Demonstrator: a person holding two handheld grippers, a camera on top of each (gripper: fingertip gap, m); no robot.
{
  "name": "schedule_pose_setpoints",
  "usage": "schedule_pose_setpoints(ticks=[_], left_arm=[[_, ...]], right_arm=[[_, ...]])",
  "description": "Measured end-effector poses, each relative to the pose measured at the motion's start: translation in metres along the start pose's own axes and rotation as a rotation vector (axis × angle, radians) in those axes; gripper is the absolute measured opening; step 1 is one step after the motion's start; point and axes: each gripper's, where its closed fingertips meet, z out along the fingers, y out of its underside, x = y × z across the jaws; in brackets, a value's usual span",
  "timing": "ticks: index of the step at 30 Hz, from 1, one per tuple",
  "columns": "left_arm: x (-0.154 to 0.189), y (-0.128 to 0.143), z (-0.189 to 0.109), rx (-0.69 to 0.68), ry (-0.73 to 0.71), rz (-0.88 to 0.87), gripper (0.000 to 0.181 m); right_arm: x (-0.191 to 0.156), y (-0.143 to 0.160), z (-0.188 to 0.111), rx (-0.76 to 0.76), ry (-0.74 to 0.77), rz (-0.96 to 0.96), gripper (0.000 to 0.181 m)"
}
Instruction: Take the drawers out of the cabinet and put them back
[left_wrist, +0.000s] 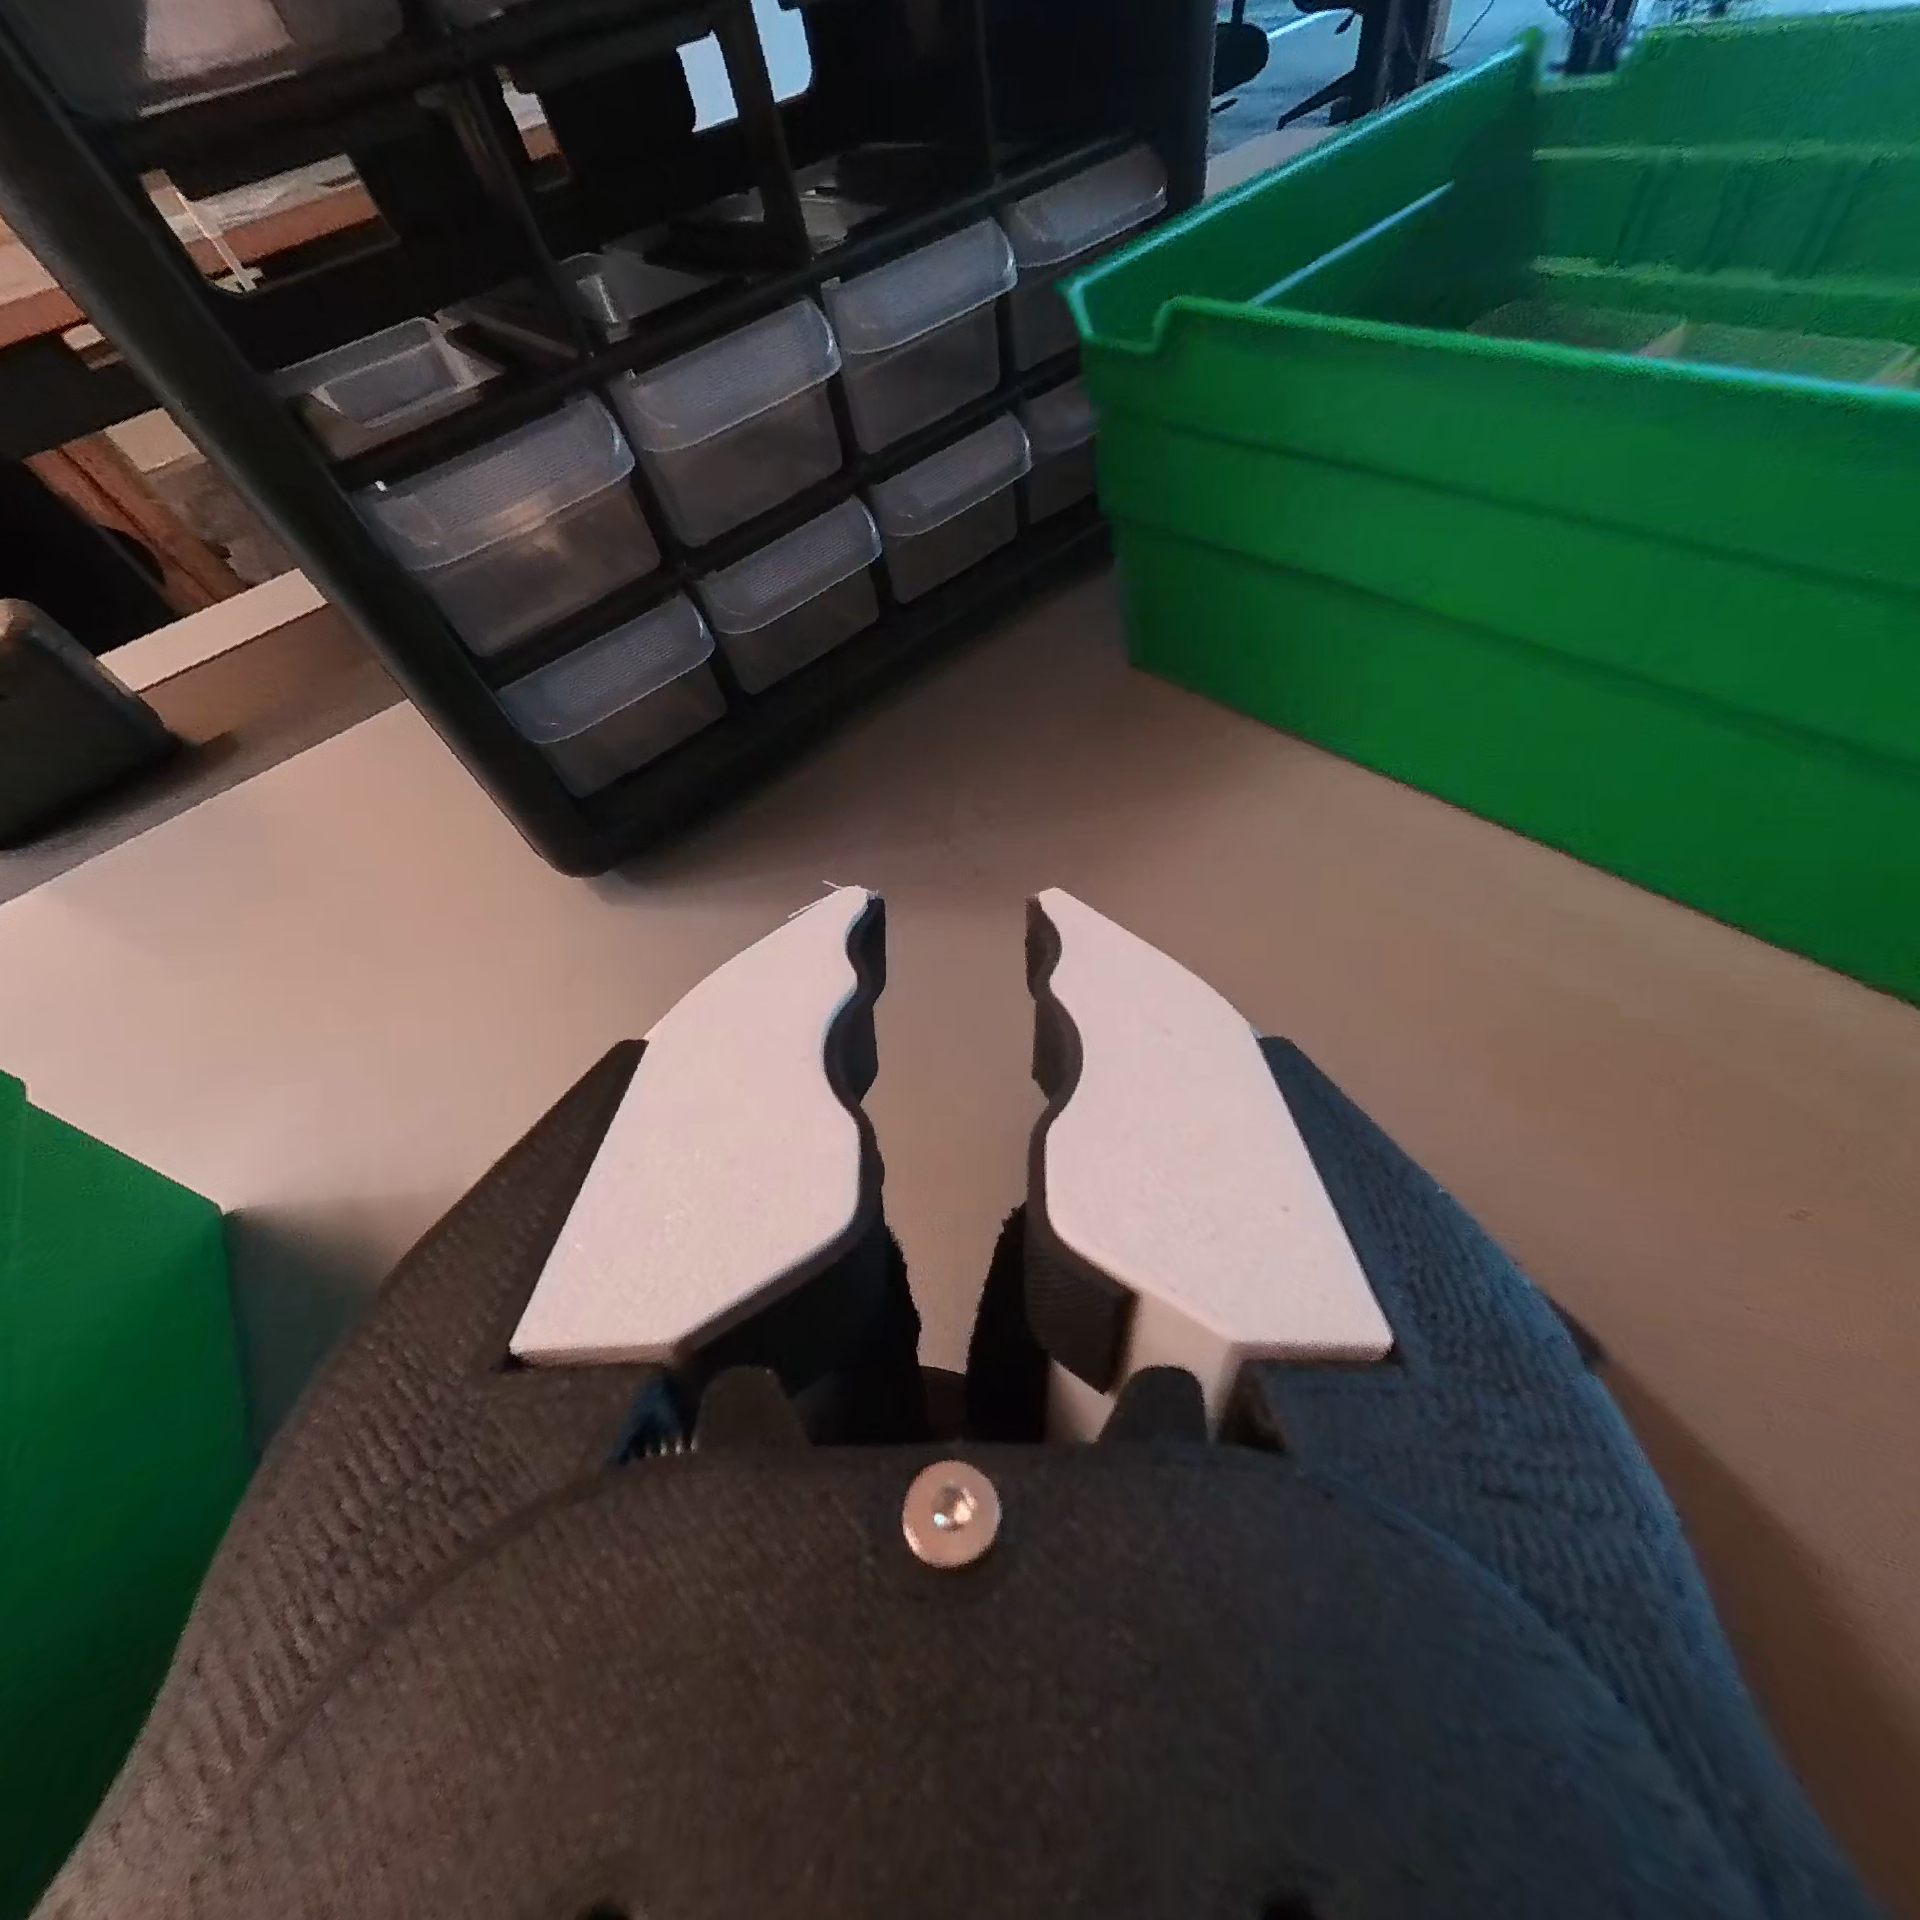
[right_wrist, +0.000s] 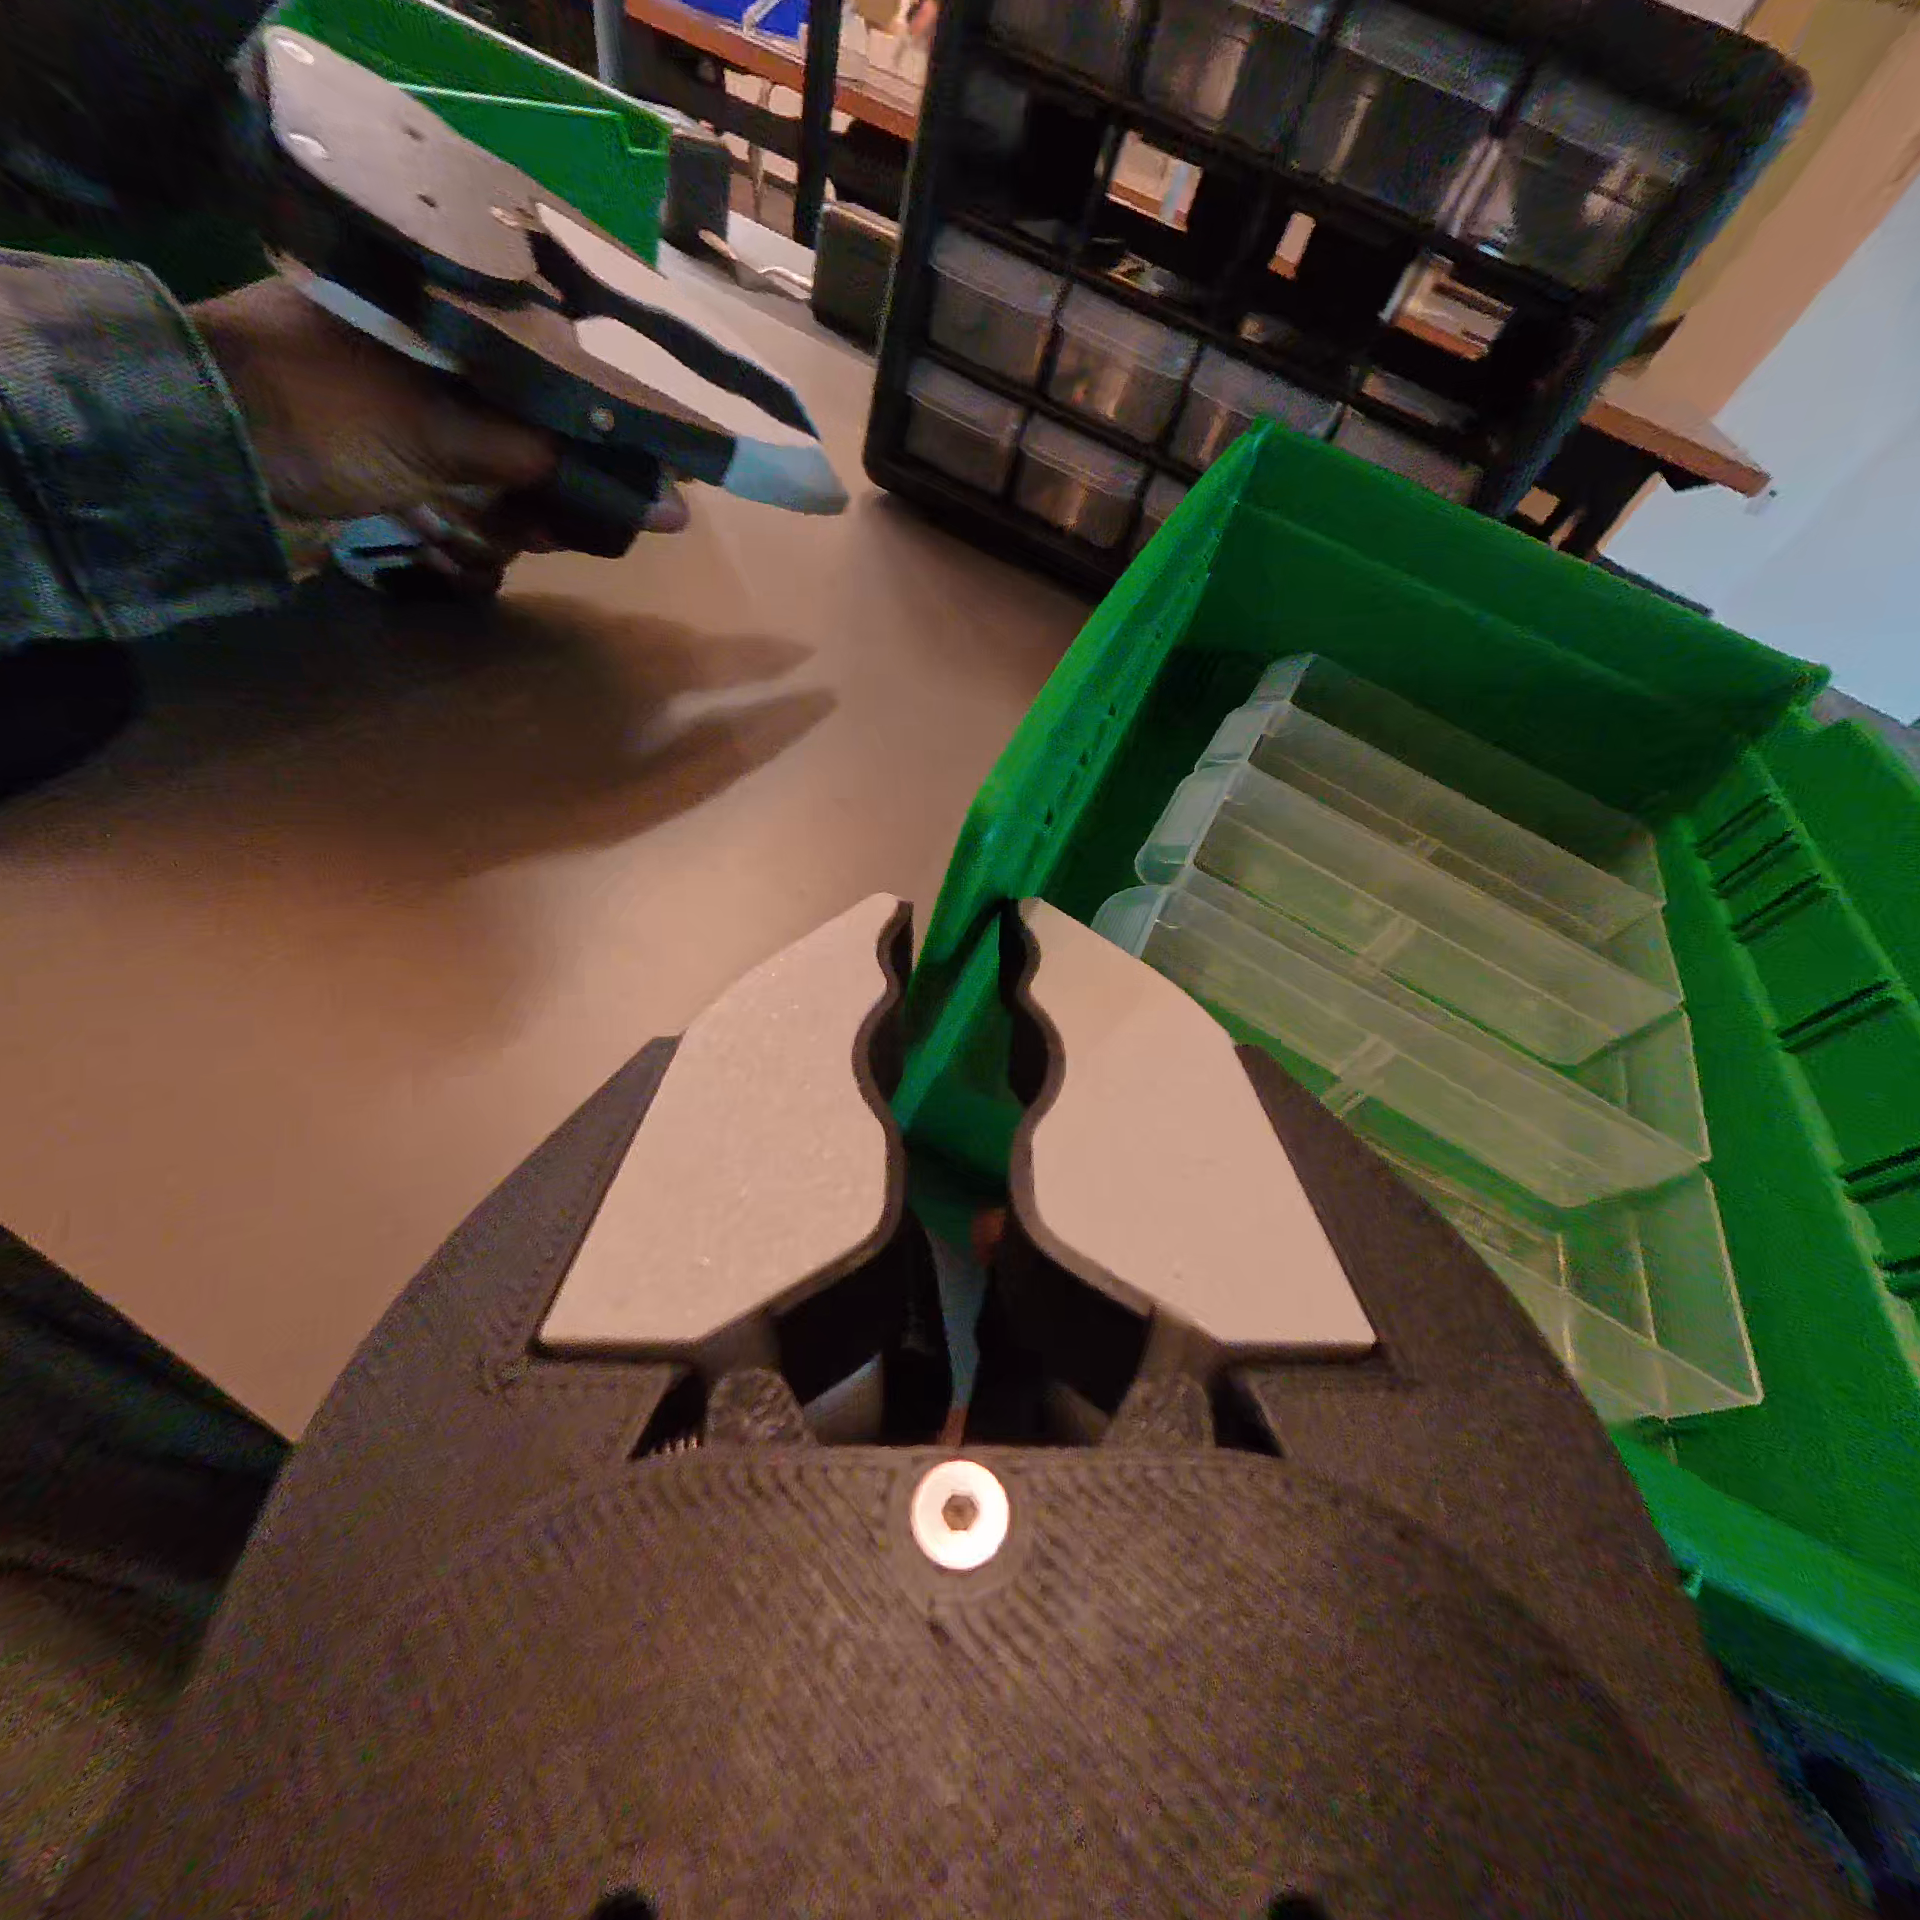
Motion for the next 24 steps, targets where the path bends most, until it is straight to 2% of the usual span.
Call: schedule_pose_setpoints(ticks=[5, 8, 10, 13, 16, 18, 21, 23, 24], left_arm=[[0.0, 0.0, 0.0, 0.002, -0.003, -0.002, 0.026], [0.0, 0.0, 0.0, 0.001, -0.002, -0.002, 0.026], [0.0, 0.0, 0.0, 0.0, -0.003, 0.001, 0.026], [0.0, 0.0, 0.0, 0.001, -0.006, 0.01, 0.026], [0.002, 0.0, 0.001, -0.004, -0.007, 0.03, 0.026], [0.003, 0.001, 0.002, -0.016, -0.005, 0.042, 0.026], [0.004, 0.002, 0.003, -0.024, -0.004, 0.052, 0.027], [0.004, 0.002, 0.002, -0.02, -0.005, 0.056, 0.027], [0.004, 0.002, 0.002, -0.019, -0.006, 0.059, 0.027]], right_arm=[[-0.022, -0.008, 0.007, 0.012, -0.046, -0.067, 0.017], [-0.024, -0.019, -0.006, 0.062, -0.115, 0.012, 0.04], [-0.006, -0.036, -0.025, 0.141, -0.108, 0.083, 0.047], [0.063, -0.046, -0.052, 0.218, 0.052, 0.181, 0.047], [0.147, -0.01, -0.073, 0.129, 0.292, 0.276, 0.045], [0.178, 0.027, -0.078, -0.003, 0.353, 0.325, 0.043], [0.174, 0.057, -0.066, -0.088, 0.244, 0.37, 0.04], [0.158, 0.061, -0.056, -0.138, 0.146, 0.354, 0.038], [0.155, 0.06, -0.054, -0.145, 0.14, 0.32, 0.028]])
